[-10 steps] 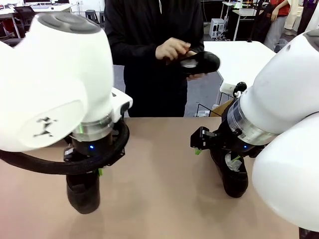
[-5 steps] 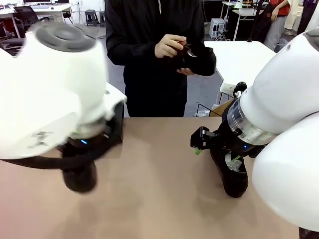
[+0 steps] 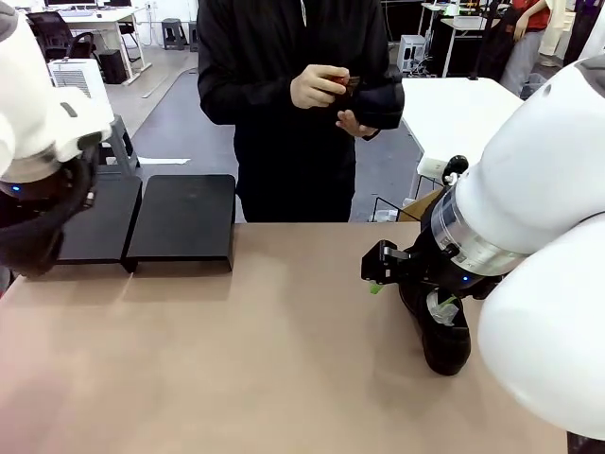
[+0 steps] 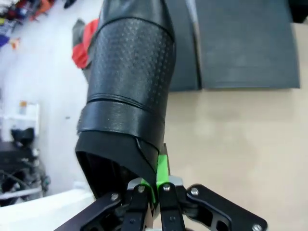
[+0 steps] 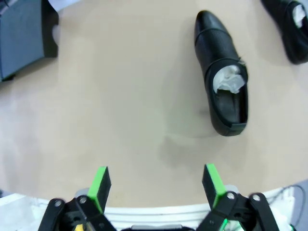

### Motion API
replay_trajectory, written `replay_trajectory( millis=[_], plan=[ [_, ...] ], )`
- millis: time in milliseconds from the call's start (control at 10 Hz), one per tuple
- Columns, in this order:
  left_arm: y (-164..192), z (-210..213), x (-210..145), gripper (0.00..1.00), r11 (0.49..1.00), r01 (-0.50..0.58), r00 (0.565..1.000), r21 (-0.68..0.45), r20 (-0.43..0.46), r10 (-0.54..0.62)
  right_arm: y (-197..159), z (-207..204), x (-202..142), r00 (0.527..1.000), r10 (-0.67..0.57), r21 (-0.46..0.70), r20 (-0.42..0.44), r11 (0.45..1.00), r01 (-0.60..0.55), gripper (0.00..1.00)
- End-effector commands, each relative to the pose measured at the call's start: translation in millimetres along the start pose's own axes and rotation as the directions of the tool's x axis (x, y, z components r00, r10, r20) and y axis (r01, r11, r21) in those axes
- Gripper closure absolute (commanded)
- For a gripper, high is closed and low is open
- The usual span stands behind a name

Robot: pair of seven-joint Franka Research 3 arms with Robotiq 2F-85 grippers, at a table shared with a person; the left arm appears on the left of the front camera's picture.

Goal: Organize the shoes by placing them on the stand.
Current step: Place the Shoe from the middle of the table onto the Shoes Stand.

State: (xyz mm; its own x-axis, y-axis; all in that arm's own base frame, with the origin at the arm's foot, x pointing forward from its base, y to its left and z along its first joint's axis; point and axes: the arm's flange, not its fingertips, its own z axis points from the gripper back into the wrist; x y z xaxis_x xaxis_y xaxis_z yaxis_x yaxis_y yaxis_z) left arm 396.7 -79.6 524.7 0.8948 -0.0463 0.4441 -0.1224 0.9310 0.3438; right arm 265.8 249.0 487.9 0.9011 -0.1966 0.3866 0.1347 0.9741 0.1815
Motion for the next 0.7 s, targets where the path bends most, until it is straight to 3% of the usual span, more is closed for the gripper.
replay_trajectory(
  millis=[0, 100, 300, 400, 500, 600],
  plan=[
    [-7, -12, 45, 1.0, 0.995, -0.081, 0.993, 0.065, -0.084, 0.087, 0, 0, 3, 1.0, 0.009, 0.02, -0.014, 1.0, -0.009, 0.0],
    [0, 0, 0, 1.0, 1.0, 0.0, 1.0, 0.0, 0.0, 0.0, 0, 0, 3, 1.0, 0.009, 0.02, -0.014, 1.0, -0.009, 0.0],
    [0, 0, 0, 1.0, 1.0, 0.0, 1.0, 0.0, 0.0, 0.0, 0, 0, 3, 1.0, 0.009, 0.02, -0.014, 1.0, -0.009, 0.0],
    [1, -25, 20, 1.0, 1.0, -0.009, 0.998, 0.008, -0.06, 0.01, 0, 0, 3, 1.0, 0.009, 0.02, -0.014, 1.0, -0.009, 0.0],
    [-5, -36, 27, 1.0, 0.996, 0.021, 1.0, 0.089, -0.02, -0.019, 0, 0, 3, 1.0, 0.009, 0.02, -0.014, 1.0, -0.009, 0.0],
    [-2, -50, 45, 1.0, 0.995, -0.046, 0.998, 0.091, 0.047, 0.042, 0, 0, 3, 1.0, 0.009, 0.02, -0.014, 1.0, -0.009, 0.0]
  ],
)
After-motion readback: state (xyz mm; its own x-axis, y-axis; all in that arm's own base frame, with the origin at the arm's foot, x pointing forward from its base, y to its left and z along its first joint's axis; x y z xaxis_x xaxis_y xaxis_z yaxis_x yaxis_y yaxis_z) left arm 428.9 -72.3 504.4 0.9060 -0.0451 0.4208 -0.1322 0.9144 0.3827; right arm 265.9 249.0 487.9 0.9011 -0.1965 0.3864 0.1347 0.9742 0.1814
